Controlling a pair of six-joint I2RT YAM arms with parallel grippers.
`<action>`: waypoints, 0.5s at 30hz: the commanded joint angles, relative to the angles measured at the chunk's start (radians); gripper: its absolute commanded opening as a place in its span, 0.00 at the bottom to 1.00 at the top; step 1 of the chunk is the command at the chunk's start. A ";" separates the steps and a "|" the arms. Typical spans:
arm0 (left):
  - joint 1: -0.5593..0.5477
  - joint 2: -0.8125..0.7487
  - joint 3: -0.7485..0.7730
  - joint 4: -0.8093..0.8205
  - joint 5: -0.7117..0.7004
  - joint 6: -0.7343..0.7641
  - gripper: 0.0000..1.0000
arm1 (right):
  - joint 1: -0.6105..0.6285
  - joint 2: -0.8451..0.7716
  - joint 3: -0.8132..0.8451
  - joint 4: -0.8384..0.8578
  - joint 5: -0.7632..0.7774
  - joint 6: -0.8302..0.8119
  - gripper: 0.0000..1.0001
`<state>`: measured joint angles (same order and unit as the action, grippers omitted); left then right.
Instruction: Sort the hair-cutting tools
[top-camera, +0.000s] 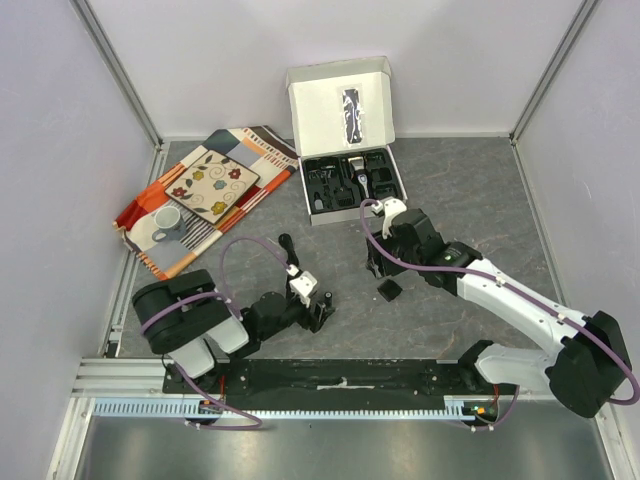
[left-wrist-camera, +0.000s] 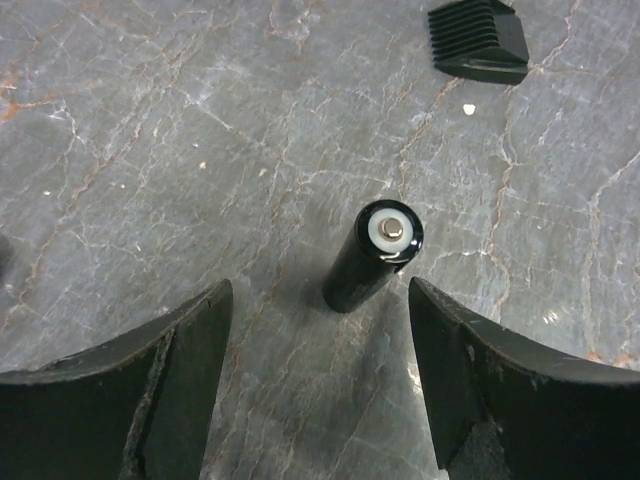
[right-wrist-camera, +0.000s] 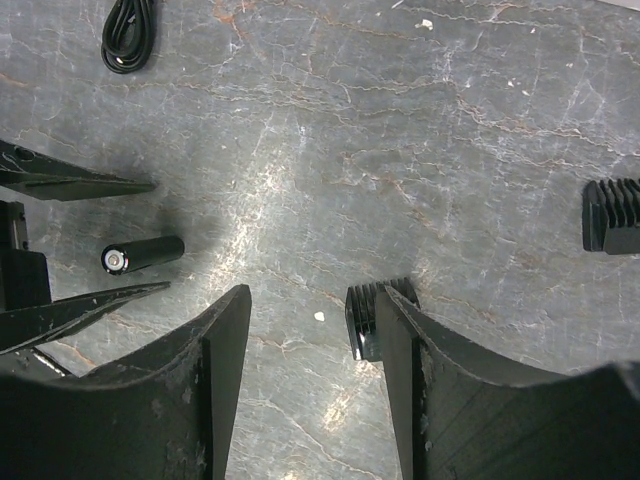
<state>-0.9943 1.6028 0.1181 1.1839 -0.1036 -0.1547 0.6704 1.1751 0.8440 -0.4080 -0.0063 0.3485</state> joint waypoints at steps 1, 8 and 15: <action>-0.020 0.092 -0.017 0.336 -0.062 0.047 0.78 | 0.008 0.017 -0.013 0.046 -0.026 -0.003 0.61; -0.041 0.123 -0.002 0.387 -0.076 0.061 0.62 | 0.014 0.026 -0.019 0.049 -0.026 0.000 0.60; -0.044 0.160 0.006 0.450 -0.071 0.066 0.38 | 0.024 0.018 -0.020 0.043 -0.026 0.004 0.60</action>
<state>-1.0298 1.7226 0.1196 1.3167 -0.1547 -0.1303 0.6857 1.1992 0.8291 -0.3965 -0.0257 0.3492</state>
